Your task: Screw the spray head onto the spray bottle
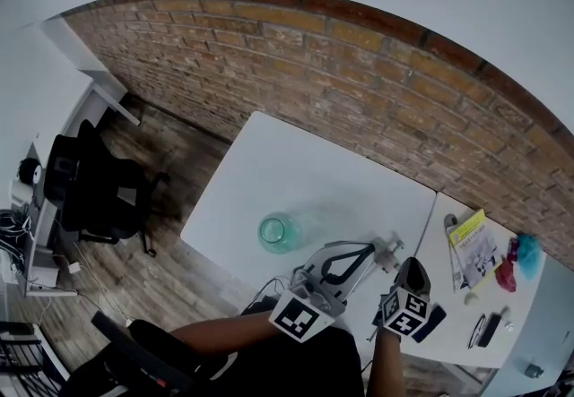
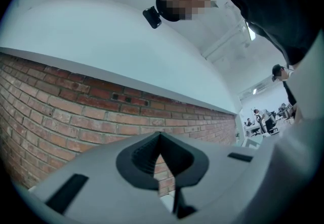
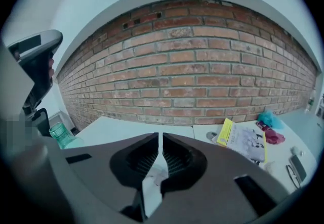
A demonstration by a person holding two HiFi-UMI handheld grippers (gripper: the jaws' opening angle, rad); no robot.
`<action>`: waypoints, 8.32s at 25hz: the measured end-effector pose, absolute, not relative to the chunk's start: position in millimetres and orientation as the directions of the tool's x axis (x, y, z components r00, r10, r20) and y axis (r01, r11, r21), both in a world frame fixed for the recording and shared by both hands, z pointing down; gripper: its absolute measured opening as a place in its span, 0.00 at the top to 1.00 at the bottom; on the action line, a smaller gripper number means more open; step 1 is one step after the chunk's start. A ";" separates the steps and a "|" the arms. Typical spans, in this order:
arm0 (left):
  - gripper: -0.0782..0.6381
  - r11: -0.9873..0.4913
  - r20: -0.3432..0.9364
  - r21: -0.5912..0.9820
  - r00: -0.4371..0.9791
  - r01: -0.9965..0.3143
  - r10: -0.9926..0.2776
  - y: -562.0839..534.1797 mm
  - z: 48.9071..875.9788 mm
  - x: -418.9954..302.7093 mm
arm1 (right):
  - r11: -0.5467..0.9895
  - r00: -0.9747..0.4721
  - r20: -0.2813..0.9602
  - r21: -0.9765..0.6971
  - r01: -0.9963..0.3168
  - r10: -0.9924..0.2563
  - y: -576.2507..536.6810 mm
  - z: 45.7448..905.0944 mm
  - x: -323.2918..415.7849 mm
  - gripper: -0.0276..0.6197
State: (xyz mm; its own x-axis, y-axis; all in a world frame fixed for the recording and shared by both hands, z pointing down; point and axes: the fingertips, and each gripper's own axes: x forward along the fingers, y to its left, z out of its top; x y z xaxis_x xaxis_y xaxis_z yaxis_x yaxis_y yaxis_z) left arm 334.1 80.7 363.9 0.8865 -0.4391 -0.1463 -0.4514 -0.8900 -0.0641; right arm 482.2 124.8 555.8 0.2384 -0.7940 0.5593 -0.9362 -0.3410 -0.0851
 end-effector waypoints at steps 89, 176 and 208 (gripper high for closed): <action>0.90 -0.803 -0.004 0.030 0.803 -0.596 -0.596 20.3 410.7 293.2 | -0.501 -0.177 0.750 -0.578 -0.644 -0.637 92.7 701.1 489.1 0.84; 0.90 -0.652 -0.001 0.067 0.654 -0.755 -0.757 26.8 412.4 149.9 | 0.100 -0.185 0.063 -0.650 -0.753 -0.981 49.1 332.8 368.3 0.84; 0.90 -0.639 0.036 0.071 0.642 -0.766 -0.766 19.1 421.7 147.3 | 0.154 -0.215 0.007 -0.672 -0.724 -0.977 44.8 310.7 358.7 0.84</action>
State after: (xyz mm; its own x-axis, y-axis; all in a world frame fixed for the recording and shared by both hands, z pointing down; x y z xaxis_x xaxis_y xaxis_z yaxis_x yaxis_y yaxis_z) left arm 147.3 19.1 421.7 0.6423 -0.7656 0.0363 -0.7658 -0.6391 0.0712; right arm 358.7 44.8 310.7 -0.2146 -0.9767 0.0075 -0.7244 0.1540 -0.6719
